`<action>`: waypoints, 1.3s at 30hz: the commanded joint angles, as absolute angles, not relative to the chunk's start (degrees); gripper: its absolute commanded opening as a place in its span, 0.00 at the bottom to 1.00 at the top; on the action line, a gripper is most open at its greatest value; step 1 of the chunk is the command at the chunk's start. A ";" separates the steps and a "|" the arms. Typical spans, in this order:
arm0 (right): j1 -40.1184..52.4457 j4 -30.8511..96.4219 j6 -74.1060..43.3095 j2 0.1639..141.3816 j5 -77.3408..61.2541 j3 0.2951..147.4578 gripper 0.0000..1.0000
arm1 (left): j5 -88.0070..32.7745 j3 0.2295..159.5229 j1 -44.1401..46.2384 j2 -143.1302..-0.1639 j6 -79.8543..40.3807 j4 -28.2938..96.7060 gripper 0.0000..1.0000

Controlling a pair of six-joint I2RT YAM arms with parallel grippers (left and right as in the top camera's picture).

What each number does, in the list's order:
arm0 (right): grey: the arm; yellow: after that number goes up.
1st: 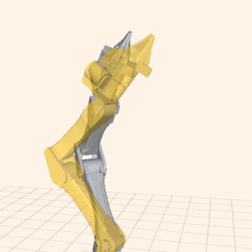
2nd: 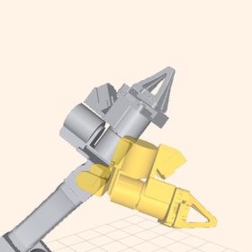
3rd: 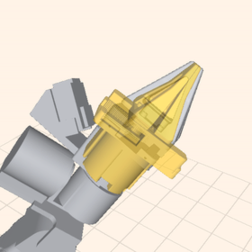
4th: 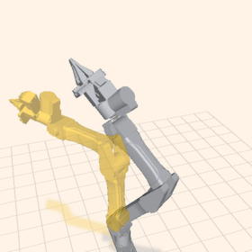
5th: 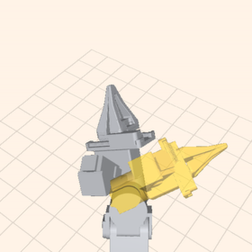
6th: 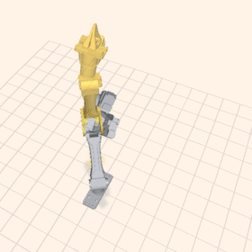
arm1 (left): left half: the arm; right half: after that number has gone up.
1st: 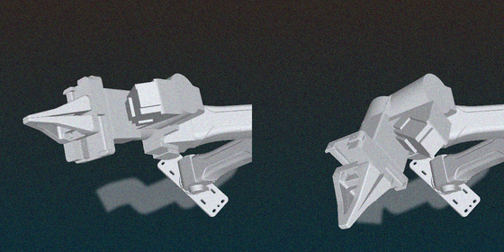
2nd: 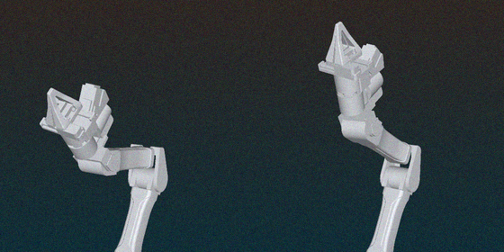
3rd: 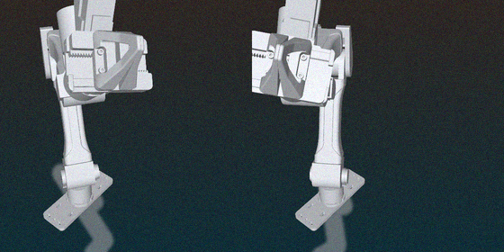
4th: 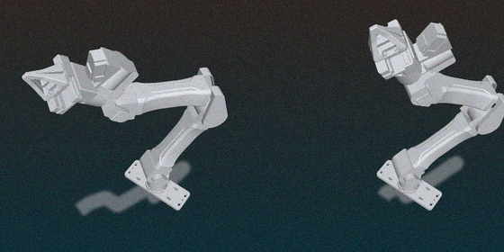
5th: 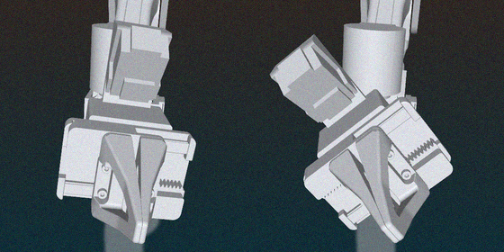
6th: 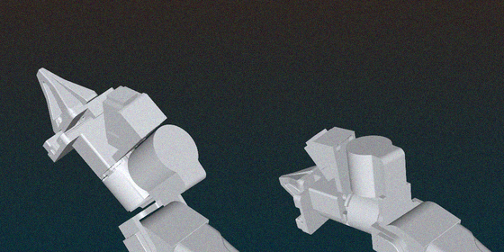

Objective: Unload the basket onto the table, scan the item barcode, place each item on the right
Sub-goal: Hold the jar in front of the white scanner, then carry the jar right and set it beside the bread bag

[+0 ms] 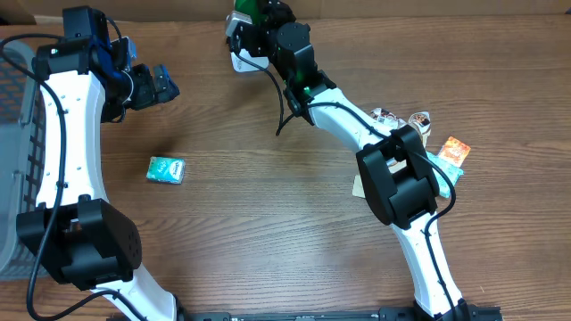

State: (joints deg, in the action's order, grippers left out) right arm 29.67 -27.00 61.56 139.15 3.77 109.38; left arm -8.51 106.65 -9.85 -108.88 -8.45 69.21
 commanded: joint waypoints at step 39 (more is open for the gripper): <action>35.00 46.39 15.22 117.69 -18.11 109.97 0.41 | -8.38 107.83 -9.72 -108.64 -7.90 69.14 1.00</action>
